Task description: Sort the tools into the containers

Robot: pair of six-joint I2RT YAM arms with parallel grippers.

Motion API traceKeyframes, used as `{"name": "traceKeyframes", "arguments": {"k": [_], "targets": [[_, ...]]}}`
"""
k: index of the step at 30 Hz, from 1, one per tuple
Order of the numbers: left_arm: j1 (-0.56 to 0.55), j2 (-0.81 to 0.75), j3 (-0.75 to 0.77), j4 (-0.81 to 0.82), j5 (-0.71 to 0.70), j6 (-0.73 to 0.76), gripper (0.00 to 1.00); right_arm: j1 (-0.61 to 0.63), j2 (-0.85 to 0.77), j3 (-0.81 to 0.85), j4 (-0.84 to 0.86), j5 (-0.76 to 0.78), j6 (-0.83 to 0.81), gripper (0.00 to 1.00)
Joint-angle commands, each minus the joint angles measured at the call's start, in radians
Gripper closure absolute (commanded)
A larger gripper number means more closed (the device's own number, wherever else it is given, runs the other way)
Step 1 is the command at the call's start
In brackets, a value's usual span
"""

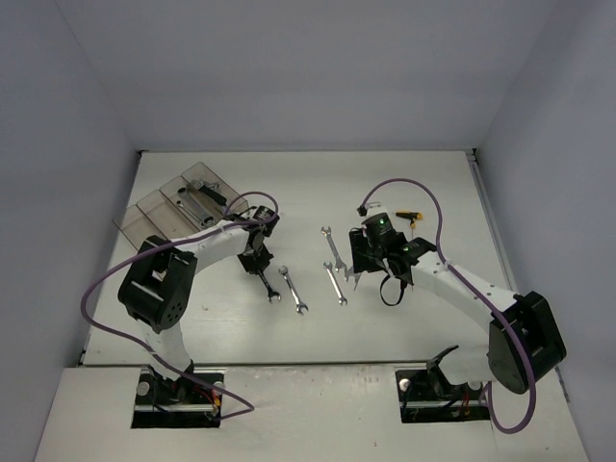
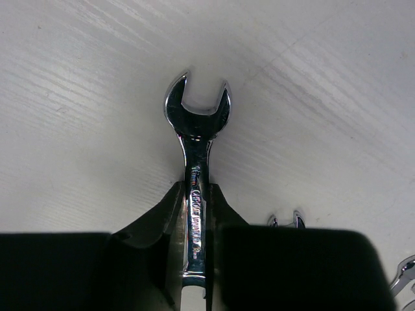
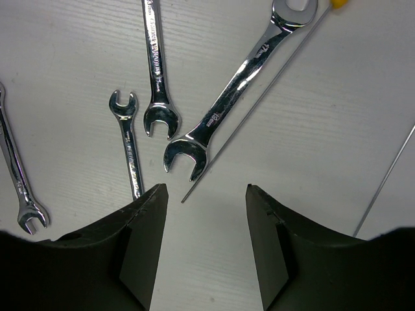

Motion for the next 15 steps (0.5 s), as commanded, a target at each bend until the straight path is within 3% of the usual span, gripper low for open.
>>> {"name": "traceKeyframes", "arguments": {"k": [1,15], "targets": [[0.016,-0.007,-0.033,0.028,0.001,0.032,1.00,0.005,-0.019,0.004,0.017,0.030,-0.007,0.52],[0.016,-0.177,-0.062,0.011,0.053,0.153,1.00,0.005,-0.011,0.033,0.016,0.034,-0.007,0.52]]}}
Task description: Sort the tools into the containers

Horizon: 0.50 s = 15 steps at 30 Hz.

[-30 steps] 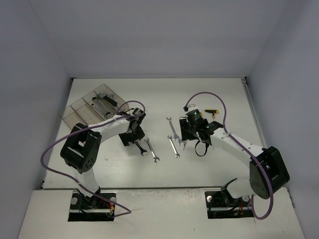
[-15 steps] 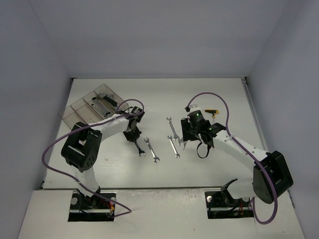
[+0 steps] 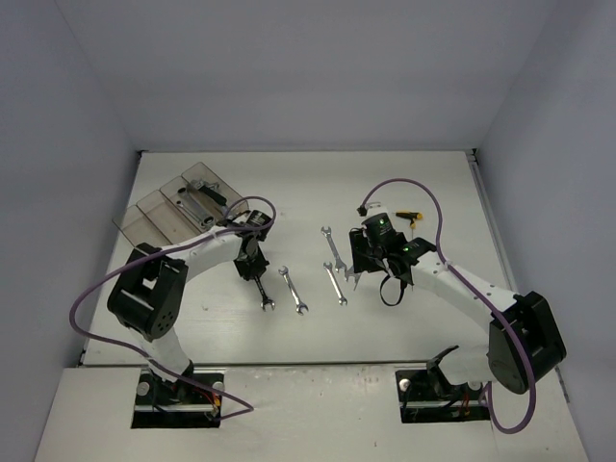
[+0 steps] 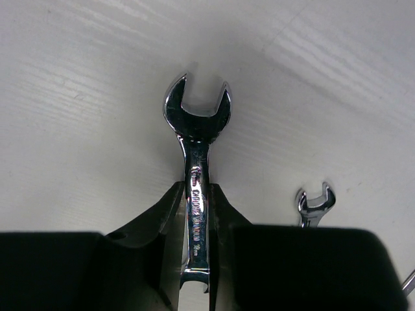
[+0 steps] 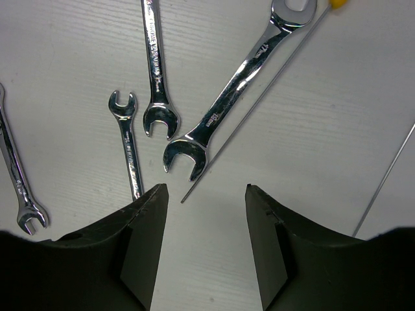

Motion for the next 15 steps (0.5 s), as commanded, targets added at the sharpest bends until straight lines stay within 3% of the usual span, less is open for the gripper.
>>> {"name": "traceKeyframes", "arguments": {"k": [1,15], "targets": [[0.007,-0.103,0.019,-0.019,0.007,0.048,1.00,0.005,-0.010,0.035,0.015,0.034,-0.005,0.52],[0.050,-0.192,0.051,-0.059,-0.025,0.097,1.00,0.005,-0.017,0.034,0.015,0.031,0.010,0.52]]}}
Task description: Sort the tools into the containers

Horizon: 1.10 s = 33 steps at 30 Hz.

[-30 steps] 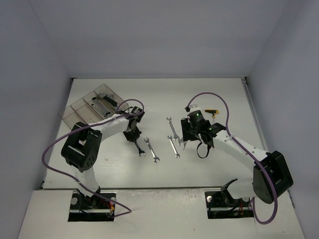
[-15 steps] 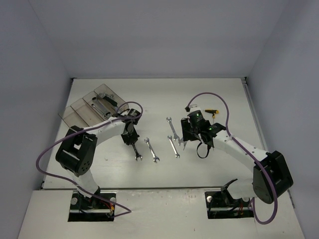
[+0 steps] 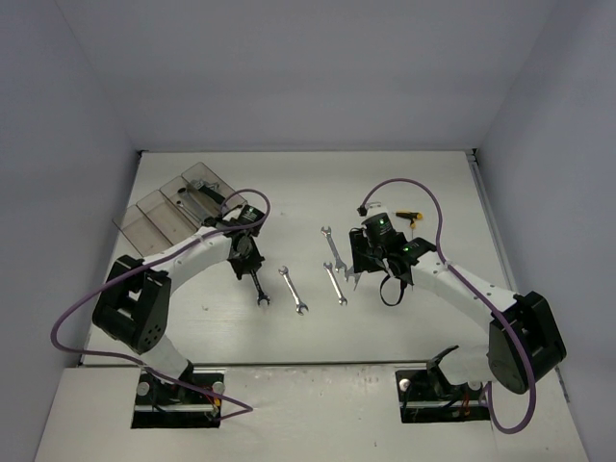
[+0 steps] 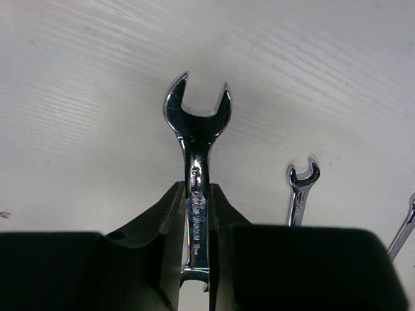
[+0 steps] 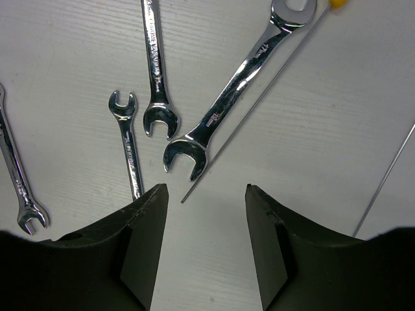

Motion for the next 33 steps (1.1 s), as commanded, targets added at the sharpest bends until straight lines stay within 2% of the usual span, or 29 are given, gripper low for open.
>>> {"name": "traceKeyframes", "arguments": {"k": [1,8,15,25,33], "targets": [[0.042,-0.090,0.066,-0.034,-0.029,0.041,1.00,0.005,-0.018,0.035,0.015,0.031,0.008,0.52],[0.132,-0.134,0.169,-0.123,-0.021,0.110,1.00,0.005,-0.008,0.053,0.015,0.035,-0.001,0.52],[0.279,-0.131,0.233,-0.156,0.026,0.187,1.00,0.005,-0.004,0.059,0.014,0.022,-0.007,0.52],[0.530,0.038,0.460,-0.173,0.103,0.321,1.00,0.004,-0.012,0.041,0.014,0.019,-0.010,0.52],[0.645,0.205,0.591,-0.183,0.146,0.370,1.00,0.002,-0.008,0.037,0.013,0.016,-0.016,0.52]]}}
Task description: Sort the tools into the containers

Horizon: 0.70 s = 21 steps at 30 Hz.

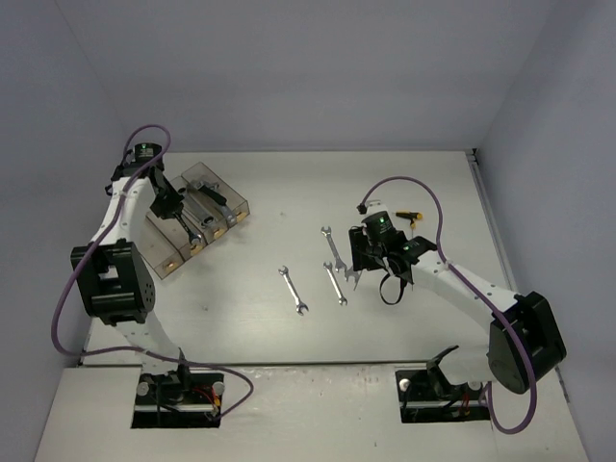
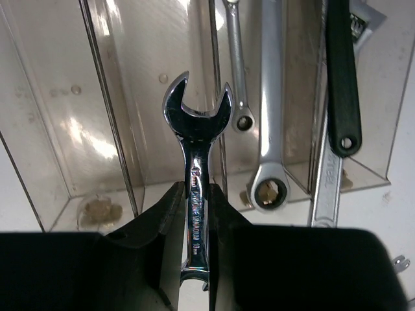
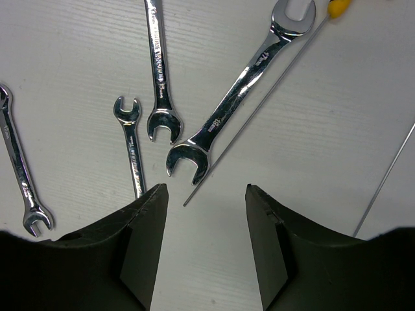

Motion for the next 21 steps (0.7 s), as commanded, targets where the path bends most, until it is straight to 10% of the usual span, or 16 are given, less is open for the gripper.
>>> {"name": "traceKeyframes", "arguments": {"k": [1,21], "targets": [[0.041,0.058,0.094,-0.005,0.042,0.053,1.00,0.001,-0.005,0.022,0.014,0.014,-0.013,0.52],[0.127,0.329,0.308,-0.006,0.066,0.081,1.00,-0.003,0.018,0.040,0.002,0.003,-0.010,0.51]]}}
